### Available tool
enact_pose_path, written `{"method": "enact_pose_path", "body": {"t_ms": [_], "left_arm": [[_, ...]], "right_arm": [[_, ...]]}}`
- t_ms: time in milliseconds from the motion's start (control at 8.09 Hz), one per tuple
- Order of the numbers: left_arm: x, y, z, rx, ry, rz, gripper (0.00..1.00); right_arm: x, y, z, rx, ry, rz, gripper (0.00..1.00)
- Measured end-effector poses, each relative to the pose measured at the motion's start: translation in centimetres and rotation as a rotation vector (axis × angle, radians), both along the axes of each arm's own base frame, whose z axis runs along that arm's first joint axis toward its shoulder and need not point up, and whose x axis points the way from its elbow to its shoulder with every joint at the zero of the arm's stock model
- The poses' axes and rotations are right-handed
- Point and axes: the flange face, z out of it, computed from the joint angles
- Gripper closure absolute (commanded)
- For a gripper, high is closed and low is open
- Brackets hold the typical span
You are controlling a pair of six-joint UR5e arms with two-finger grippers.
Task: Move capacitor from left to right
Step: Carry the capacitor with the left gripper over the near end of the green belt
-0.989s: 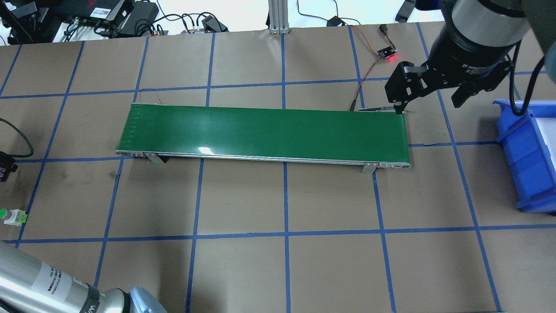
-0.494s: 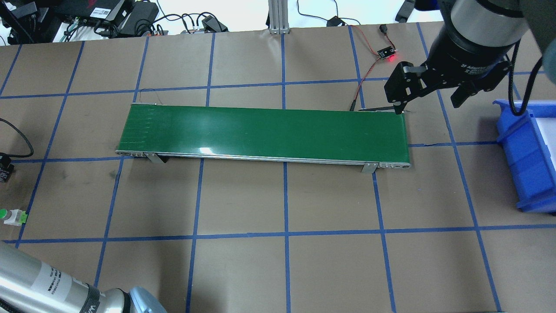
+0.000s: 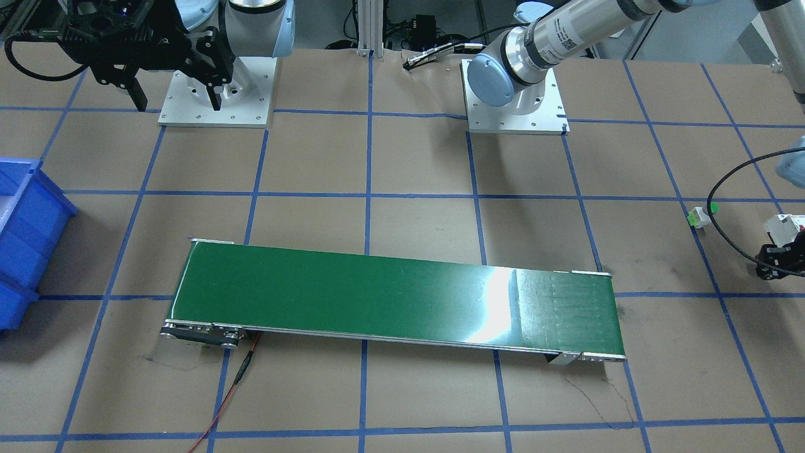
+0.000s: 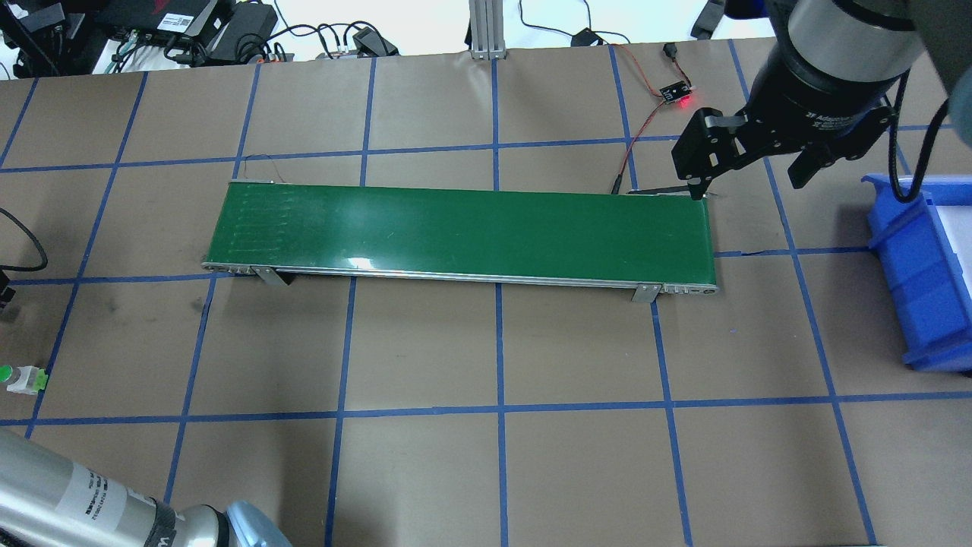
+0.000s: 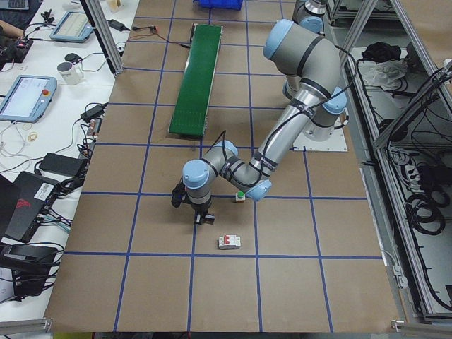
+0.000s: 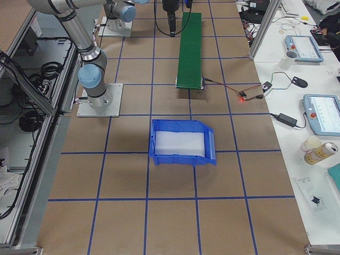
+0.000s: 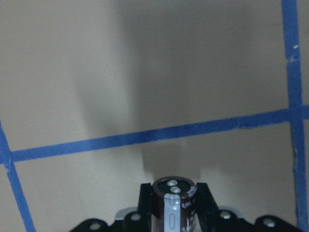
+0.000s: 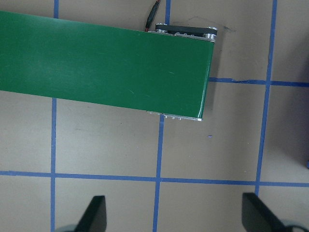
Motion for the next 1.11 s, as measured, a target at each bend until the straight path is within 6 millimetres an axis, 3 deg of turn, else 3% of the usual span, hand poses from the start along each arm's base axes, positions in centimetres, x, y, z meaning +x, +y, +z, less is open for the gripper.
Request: {"method": "enact_pose_path", "body": {"t_ms": [247, 371, 618, 865, 1112], "left_arm": [[-1.9, -0.2, 3.1, -0.008, 0.028, 0.022, 1.00], [-4.2, -1.2, 5.0, -0.025, 0.041, 0.039, 1.00], [-10.8, -4.1, 8.4, -0.045, 0.042, 0.064, 1.00], [-16.4, -6.3, 9.3, -0.043, 0.050, 0.085, 1.00], [-21.4, -8.3, 8.7, -0.029, 0.061, 0.111, 1.00]], "right_arm": [[0.0, 0.0, 0.0, 0.000, 0.000, 0.000, 0.00], [0.0, 0.0, 0.0, 0.001, 0.000, 0.000, 0.00], [0.0, 0.0, 0.0, 0.001, 0.001, 0.000, 0.00], [0.0, 0.0, 0.0, 0.000, 0.001, 0.000, 0.00], [0.0, 0.0, 0.0, 0.000, 0.001, 0.000, 0.00]]}}
